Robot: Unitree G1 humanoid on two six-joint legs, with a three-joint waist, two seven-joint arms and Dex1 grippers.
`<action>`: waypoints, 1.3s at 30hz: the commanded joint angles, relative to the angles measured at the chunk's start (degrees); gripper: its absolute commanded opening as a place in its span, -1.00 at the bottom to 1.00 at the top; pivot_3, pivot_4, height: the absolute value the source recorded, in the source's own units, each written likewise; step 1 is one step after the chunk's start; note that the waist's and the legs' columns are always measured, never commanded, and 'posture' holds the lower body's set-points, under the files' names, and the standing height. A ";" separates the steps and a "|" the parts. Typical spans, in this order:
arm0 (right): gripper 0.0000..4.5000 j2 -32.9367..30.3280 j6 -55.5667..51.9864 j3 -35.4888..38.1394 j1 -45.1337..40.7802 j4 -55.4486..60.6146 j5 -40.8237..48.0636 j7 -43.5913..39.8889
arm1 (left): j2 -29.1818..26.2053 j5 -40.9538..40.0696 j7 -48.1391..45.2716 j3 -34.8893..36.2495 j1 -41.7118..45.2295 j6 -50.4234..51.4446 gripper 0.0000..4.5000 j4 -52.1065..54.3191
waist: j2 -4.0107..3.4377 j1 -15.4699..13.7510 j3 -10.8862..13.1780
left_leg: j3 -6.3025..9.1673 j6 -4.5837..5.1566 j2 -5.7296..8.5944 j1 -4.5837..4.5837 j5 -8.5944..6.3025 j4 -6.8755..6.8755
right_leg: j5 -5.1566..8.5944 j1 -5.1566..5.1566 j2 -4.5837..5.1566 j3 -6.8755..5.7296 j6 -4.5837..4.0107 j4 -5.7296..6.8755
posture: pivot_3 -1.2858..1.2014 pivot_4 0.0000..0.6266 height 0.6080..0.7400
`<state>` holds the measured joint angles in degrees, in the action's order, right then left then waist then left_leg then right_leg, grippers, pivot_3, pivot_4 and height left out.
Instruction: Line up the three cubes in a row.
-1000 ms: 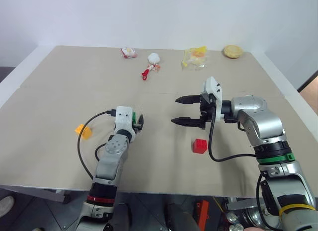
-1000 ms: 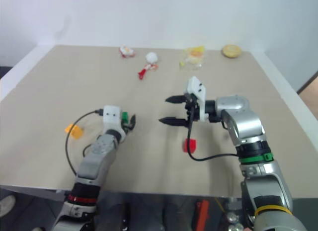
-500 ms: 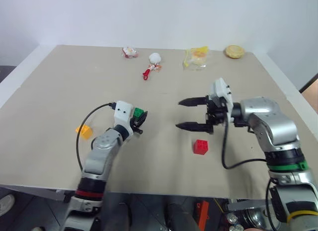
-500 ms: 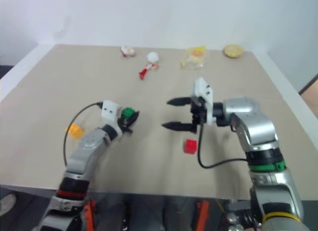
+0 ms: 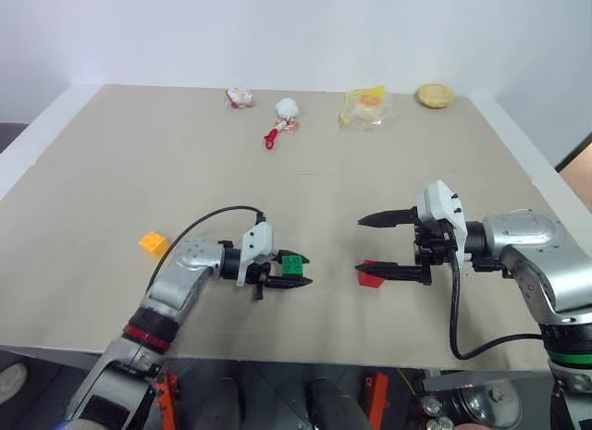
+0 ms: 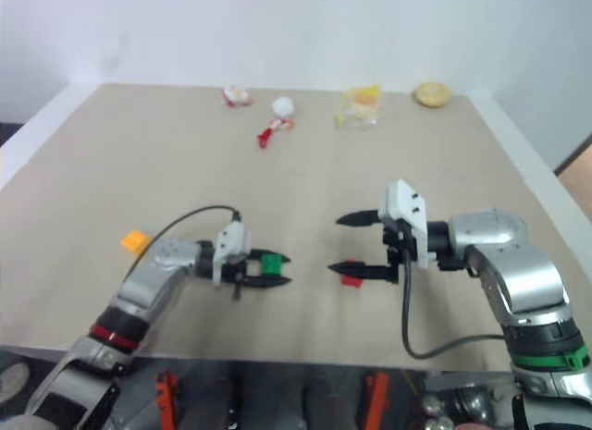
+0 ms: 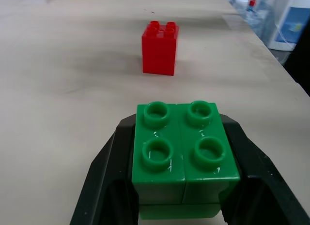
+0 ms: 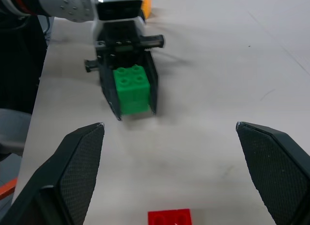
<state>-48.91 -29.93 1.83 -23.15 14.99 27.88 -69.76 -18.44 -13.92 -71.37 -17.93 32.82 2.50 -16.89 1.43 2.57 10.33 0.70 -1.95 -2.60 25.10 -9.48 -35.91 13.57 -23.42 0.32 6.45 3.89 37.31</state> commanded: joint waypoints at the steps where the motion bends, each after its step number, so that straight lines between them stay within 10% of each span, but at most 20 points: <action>1: 1.00 -1.36 -0.87 3.23 1.05 3.70 1.73 1.56 | 1.99 1.31 -0.27 -0.70 1.98 -2.51 -0.39 -2.52 | 0.00 0.03 0.00 | -0.01 0.00 0.00 0.01 0.00 0.00 | 0.00 -0.01 0.00 0.02 0.01 0.00 | 0.03 -0.52 1.00; 30: 1.00 -3.39 -0.93 4.56 4.17 4.94 2.84 2.98 | 7.35 3.96 3.58 -1.72 1.30 0.17 -0.39 -3.78 | 0.00 0.09 0.00 | 0.08 0.01 -0.02 -0.02 0.00 0.04 | -0.01 0.01 -0.06 -0.01 0.02 0.01 | 0.03 -0.52 1.00; 39: 1.00 -3.24 -0.83 4.63 4.13 4.81 2.78 3.34 | 6.85 4.42 3.28 -1.50 1.82 0.06 0.98 -4.49 | 0.00 0.09 0.00 | 0.07 0.01 -0.02 -0.02 0.00 0.03 | 0.00 0.01 -0.06 -0.01 0.02 0.01 | 0.03 -0.52 1.00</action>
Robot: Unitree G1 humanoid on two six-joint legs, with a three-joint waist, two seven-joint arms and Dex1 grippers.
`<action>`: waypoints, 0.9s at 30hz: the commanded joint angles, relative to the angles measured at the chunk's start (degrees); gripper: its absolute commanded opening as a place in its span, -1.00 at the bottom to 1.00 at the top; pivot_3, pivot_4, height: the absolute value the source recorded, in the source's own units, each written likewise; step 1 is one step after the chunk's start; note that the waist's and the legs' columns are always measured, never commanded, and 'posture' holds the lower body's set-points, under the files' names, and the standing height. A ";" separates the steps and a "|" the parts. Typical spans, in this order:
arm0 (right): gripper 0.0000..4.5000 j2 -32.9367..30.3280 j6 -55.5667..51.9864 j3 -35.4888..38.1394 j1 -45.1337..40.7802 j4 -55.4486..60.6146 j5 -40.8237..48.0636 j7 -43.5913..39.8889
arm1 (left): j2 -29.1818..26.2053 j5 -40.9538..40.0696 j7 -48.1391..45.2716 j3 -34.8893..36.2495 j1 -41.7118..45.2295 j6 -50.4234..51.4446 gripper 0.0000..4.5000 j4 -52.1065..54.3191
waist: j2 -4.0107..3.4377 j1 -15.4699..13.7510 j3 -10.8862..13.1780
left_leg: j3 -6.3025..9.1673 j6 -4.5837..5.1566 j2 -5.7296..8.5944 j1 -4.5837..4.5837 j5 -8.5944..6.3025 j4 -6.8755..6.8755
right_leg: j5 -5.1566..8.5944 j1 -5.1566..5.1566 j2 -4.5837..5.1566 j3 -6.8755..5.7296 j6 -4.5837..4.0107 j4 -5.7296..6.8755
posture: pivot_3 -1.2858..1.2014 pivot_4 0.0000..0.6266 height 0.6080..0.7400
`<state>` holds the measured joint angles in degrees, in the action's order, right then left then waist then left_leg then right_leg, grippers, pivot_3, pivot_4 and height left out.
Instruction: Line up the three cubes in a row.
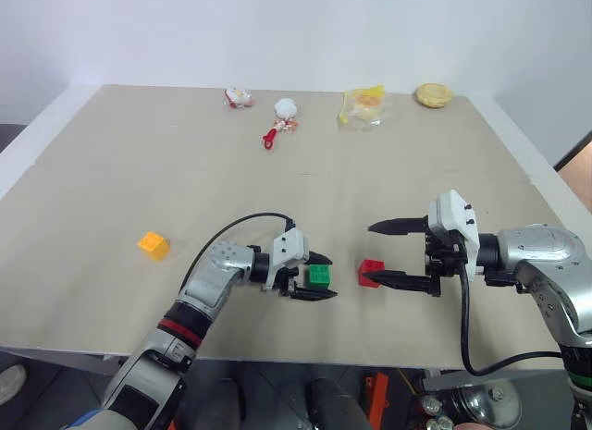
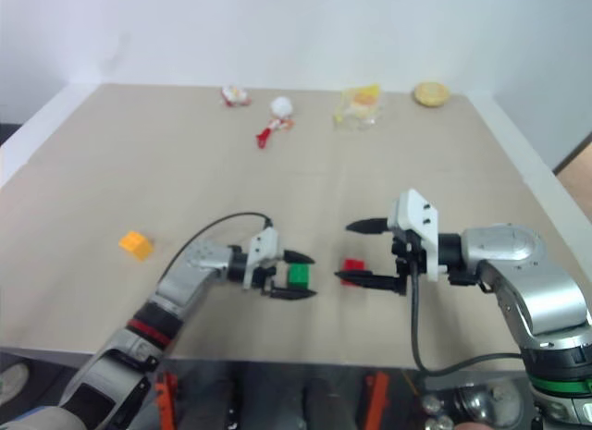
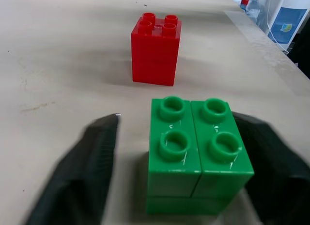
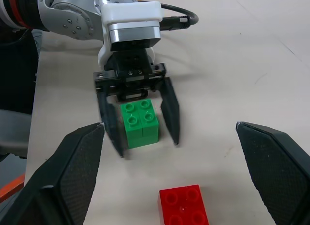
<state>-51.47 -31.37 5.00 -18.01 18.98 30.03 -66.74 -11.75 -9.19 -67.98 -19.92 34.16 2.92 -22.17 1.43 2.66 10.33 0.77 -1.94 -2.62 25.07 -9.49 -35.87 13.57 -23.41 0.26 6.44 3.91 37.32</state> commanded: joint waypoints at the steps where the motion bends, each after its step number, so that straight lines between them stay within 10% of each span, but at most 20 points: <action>1: 1.00 -0.71 0.64 1.46 -1.01 0.80 0.64 0.33 | 0.12 -0.37 -0.15 0.64 0.57 -0.50 0.98 0.77 | 0.00 0.00 0.00 | 0.00 0.00 0.00 0.00 0.00 0.00 | 0.00 0.00 0.00 0.00 0.00 0.00 | 0.03 -0.52 1.00; 10: 1.00 -0.34 0.32 2.30 -2.37 0.77 2.45 0.40 | -1.37 -11.99 0.73 7.67 -2.70 9.34 0.98 16.24 | 0.00 0.04 0.00 | 0.00 0.00 -0.03 0.00 0.00 0.03 | -0.01 -0.01 -0.01 0.00 0.02 0.01 | 0.03 -0.52 1.00; 16: 1.00 4.93 -0.19 2.63 -6.30 1.77 5.71 5.73 | 1.98 -17.99 25.29 21.68 -6.00 19.60 0.98 32.56 | 0.00 0.09 0.00 | 0.13 0.01 -0.04 -0.03 0.01 -0.01 | -0.14 0.06 -0.05 -0.08 0.23 0.06 | 0.03 -0.52 1.00; 27: 1.00 16.52 1.48 -7.18 -16.80 -5.06 2.61 9.25 | 6.52 1.76 65.34 33.74 -22.96 18.12 0.98 49.05 | 0.03 -0.01 0.00 | 0.19 -0.02 -0.04 -0.04 0.03 -0.10 | -0.24 0.09 -0.09 -0.08 0.20 0.06 | 0.03 -0.52 1.00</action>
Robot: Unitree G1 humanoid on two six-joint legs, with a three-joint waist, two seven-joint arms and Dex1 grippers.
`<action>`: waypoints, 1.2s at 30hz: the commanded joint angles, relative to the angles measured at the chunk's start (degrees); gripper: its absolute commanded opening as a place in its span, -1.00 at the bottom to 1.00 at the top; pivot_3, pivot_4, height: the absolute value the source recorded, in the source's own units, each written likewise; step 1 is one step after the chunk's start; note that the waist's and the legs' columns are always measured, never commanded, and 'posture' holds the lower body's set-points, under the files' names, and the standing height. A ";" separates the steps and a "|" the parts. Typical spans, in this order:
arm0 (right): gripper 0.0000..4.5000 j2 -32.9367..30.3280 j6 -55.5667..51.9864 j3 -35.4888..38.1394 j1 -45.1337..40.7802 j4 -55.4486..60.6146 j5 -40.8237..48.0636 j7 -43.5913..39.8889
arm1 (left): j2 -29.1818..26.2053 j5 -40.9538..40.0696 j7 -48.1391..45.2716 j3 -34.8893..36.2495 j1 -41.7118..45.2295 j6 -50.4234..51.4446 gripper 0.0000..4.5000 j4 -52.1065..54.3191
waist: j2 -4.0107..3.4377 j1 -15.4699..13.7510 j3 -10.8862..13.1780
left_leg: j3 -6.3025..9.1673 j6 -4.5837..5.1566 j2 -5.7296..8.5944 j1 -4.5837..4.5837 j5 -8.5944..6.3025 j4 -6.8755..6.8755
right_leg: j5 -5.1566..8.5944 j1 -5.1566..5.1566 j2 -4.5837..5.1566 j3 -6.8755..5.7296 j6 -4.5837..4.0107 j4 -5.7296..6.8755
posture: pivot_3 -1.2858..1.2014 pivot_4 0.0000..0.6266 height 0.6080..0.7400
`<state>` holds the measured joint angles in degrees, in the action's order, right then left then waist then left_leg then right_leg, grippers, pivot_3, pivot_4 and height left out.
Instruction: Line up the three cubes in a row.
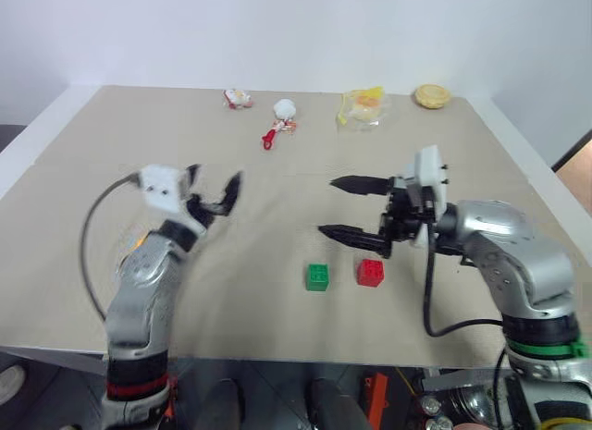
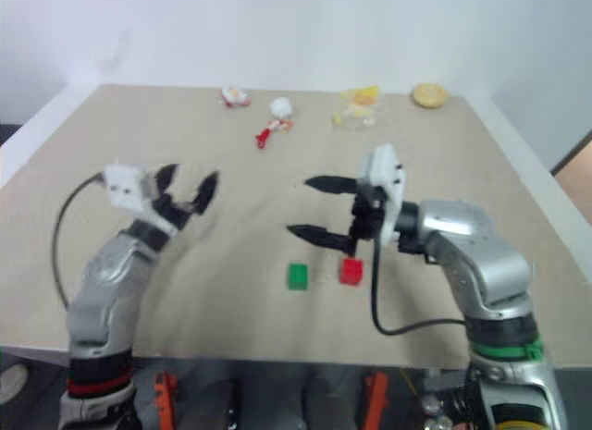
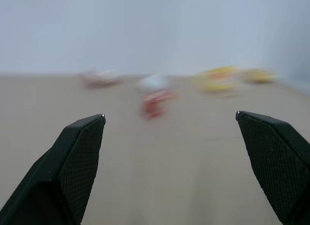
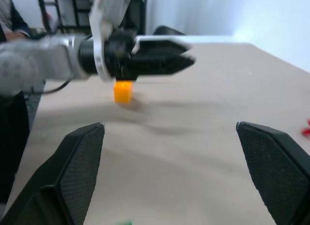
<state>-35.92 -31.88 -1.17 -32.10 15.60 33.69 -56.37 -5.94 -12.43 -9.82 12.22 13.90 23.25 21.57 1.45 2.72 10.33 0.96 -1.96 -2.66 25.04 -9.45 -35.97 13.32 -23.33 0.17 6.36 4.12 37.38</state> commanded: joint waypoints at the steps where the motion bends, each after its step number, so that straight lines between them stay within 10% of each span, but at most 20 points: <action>1: 1.00 1.47 2.38 -1.76 -3.37 -2.43 -1.33 -1.70 | 1.52 5.59 8.99 1.94 -3.87 -2.01 0.98 5.99 | 0.05 -0.22 0.02 | 0.00 0.00 0.01 0.02 0.00 0.00 | 0.00 0.01 0.02 0.00 0.00 0.00 | 0.03 -0.52 1.00; 36: 1.00 3.70 3.62 -4.02 -6.92 -5.90 -3.44 -5.21 | 1.40 7.02 16.77 6.39 -13.13 -4.52 0.98 -5.04 | 0.11 -0.06 0.00 | -0.03 -0.04 -0.03 0.01 0.01 0.04 | 0.11 -0.08 -0.01 -0.04 -0.38 -0.01 | 0.03 -0.52 1.00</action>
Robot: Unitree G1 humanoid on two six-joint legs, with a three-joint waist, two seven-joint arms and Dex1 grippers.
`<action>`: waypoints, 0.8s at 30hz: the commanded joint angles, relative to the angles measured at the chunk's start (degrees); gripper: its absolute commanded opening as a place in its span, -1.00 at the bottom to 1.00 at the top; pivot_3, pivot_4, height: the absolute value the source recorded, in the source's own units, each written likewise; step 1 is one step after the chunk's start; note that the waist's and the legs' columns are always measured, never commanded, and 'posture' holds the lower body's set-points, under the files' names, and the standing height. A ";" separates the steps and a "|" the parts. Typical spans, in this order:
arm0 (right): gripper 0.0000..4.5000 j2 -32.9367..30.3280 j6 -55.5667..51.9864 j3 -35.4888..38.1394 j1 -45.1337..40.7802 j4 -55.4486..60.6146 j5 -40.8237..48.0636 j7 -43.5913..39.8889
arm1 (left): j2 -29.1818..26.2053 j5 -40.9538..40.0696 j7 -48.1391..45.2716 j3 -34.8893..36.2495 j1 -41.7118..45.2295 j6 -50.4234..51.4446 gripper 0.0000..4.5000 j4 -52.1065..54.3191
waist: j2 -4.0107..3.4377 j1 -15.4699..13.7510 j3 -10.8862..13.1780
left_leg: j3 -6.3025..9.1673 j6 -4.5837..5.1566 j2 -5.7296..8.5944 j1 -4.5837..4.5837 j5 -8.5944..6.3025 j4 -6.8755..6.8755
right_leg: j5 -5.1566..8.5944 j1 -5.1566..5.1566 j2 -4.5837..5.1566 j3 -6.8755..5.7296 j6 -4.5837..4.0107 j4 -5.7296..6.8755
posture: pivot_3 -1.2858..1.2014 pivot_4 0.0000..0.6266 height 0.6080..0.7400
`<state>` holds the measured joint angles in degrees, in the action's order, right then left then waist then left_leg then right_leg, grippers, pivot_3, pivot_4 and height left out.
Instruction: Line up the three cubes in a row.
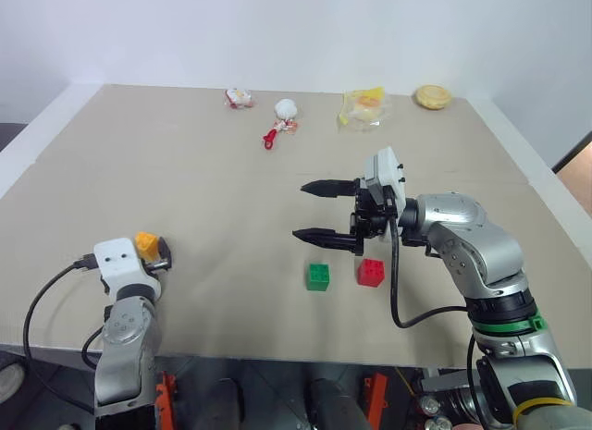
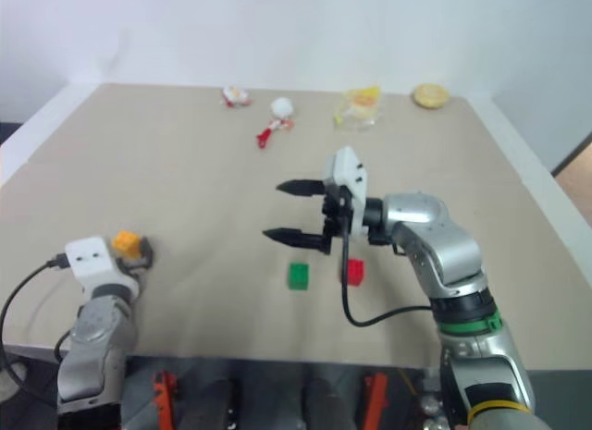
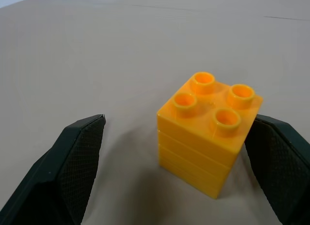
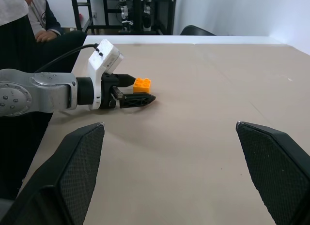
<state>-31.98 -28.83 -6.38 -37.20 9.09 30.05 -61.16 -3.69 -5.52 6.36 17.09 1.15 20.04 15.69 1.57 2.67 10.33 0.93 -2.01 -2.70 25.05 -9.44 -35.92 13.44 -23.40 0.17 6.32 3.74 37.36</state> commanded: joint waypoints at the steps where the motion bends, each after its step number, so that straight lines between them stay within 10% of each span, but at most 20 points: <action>1: 1.00 -0.19 0.62 1.12 -1.90 0.52 0.16 -0.44 | -1.04 0.08 0.59 1.81 -0.43 -1.44 0.98 0.65 | 0.00 0.00 0.00 | 0.00 0.00 0.00 0.00 0.00 0.00 | 0.00 0.00 0.00 0.00 0.00 0.00 | 0.03 -0.52 1.00; 24: 1.00 0.23 1.29 1.25 -1.96 -0.25 -0.72 -0.25 | -8.94 -4.29 -8.04 3.57 3.60 -6.36 0.98 -9.44 | 0.00 0.02 0.00 | -0.05 0.00 -0.01 0.00 0.00 0.10 | 0.02 -0.05 0.03 0.00 -0.03 0.00 | 0.03 -0.52 1.00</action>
<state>-31.92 -28.51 -6.38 -37.91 7.84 28.98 -61.22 -12.03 -9.53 -1.20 20.15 4.58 14.79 6.06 1.56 2.68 10.33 0.89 -2.01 -2.71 25.05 -9.44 -35.80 13.47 -23.46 0.19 6.32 3.70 37.36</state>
